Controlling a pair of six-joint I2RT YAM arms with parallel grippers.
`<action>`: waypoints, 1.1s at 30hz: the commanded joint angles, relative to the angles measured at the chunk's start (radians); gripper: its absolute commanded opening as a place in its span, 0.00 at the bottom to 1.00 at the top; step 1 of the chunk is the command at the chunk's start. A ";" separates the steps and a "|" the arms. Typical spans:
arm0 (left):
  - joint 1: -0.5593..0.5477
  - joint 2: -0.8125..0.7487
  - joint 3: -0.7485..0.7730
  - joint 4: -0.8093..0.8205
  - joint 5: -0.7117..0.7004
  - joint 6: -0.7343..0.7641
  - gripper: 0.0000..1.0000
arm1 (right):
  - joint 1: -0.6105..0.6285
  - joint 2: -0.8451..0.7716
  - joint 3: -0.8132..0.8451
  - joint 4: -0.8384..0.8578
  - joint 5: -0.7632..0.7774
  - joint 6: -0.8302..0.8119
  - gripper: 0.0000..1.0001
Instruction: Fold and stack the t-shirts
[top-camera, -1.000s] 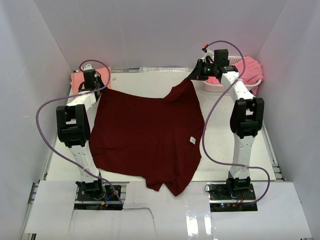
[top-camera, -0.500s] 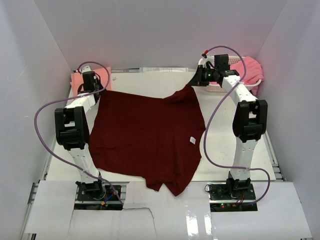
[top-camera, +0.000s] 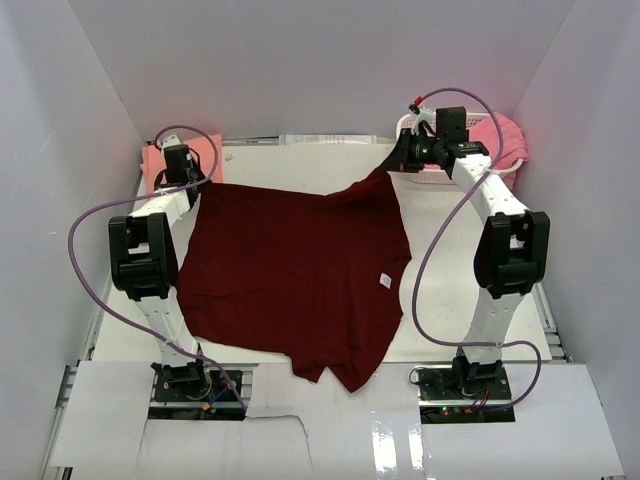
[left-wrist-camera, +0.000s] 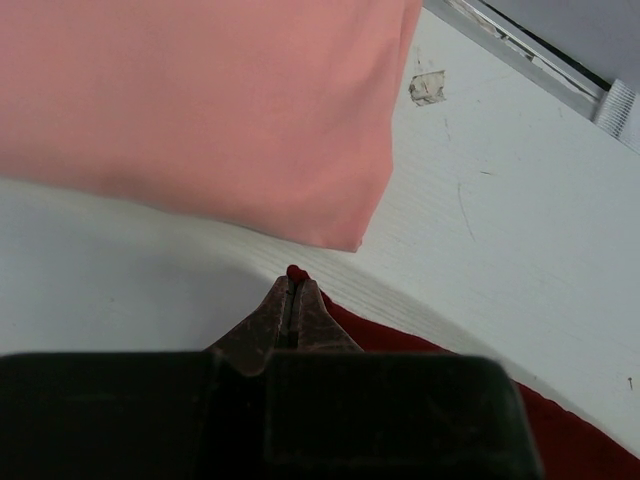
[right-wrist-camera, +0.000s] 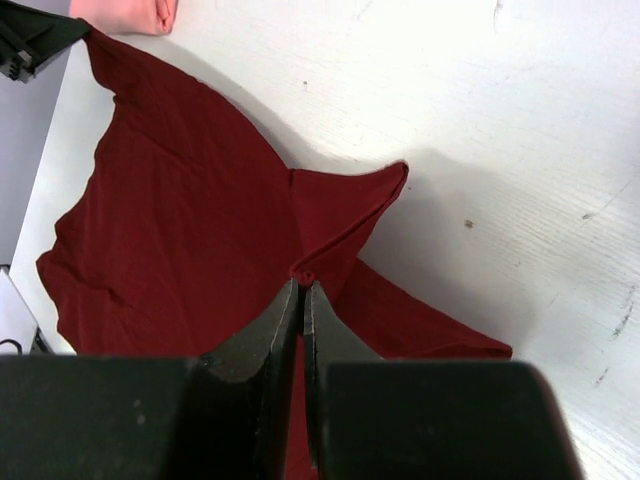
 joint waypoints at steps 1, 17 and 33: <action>0.009 -0.089 -0.016 0.006 -0.007 -0.010 0.00 | 0.000 -0.099 -0.013 0.024 0.012 -0.029 0.08; 0.020 -0.172 -0.083 -0.037 -0.016 -0.042 0.00 | 0.002 -0.241 -0.169 0.042 0.009 -0.031 0.08; 0.051 -0.247 -0.151 -0.060 -0.008 -0.073 0.00 | 0.002 -0.365 -0.263 0.034 0.020 -0.033 0.08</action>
